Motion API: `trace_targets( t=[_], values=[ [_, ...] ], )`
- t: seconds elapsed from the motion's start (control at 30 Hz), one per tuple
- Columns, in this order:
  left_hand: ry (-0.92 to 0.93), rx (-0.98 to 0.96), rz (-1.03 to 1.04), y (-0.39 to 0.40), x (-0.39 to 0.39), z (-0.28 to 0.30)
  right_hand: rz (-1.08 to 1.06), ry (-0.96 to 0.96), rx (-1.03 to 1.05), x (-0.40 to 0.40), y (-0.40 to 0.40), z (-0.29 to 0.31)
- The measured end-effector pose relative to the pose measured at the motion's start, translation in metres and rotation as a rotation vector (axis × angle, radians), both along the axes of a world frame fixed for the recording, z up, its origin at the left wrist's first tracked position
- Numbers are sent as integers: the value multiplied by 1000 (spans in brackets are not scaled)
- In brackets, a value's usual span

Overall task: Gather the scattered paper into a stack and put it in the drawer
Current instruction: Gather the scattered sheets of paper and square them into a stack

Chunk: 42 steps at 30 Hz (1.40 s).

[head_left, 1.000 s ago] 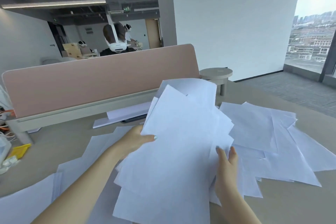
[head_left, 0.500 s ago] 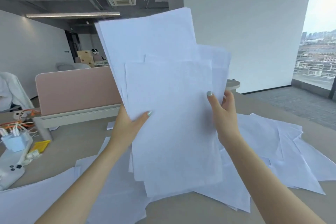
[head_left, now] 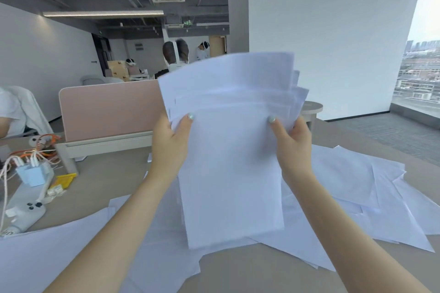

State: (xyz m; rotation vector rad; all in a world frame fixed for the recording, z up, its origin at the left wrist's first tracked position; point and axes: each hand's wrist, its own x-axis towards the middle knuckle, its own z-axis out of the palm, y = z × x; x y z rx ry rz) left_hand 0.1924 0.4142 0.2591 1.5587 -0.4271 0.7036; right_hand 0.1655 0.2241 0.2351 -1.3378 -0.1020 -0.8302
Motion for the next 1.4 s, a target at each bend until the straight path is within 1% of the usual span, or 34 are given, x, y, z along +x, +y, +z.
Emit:
trace_targets(
  t=[0.1, 0.17, 0.27, 0.37, 0.43, 0.57, 0.67, 0.77, 0.83, 0.93, 1.03, 1.1, 1.27, 1.4],
  values=[
    [-98, -72, -31, -3, -5, 35, 0, -113, -17, -2, 2, 33],
    [-87, -138, -53, -3, -2, 45, 18, -112, -23, 3, 2, 40],
    [37, -133, -54, -2, 11, 29, 47, 8, -26, 18, -1, 22],
    [209, -96, -26, 2, 23, -13, 66, 224, -39, 33, -4, -23],
    [302, -87, -72, 8, 31, -37, 87, 327, -30, 37, -6, -49],
    [491, 16, -182, 17, 38, -63, 172, 377, -26, 36, -1, -66],
    [512, 30, -251, 21, 40, -62, 170, 362, -29, 38, 2, -60],
    [509, -49, -291, 25, 45, -59, 156, 323, 2, 40, 4, -55],
    [526, -130, -278, 28, 43, -70, 143, 340, 19, 40, 3, -64],
    [592, -193, -271, 30, 38, -106, 204, 450, 25, 42, 1, -89],
    [679, -81, -235, 22, 32, -135, 262, 527, 1, 42, 6, -112],
    [675, -15, -213, 17, 30, -140, 254, 529, -20, 42, 10, -118],
    [648, 23, -164, 22, 36, -137, 244, 551, -66, 46, 14, -120],
    [623, 19, -23, 48, 32, -131, 314, 624, -157, 53, 33, -123]
  ],
)
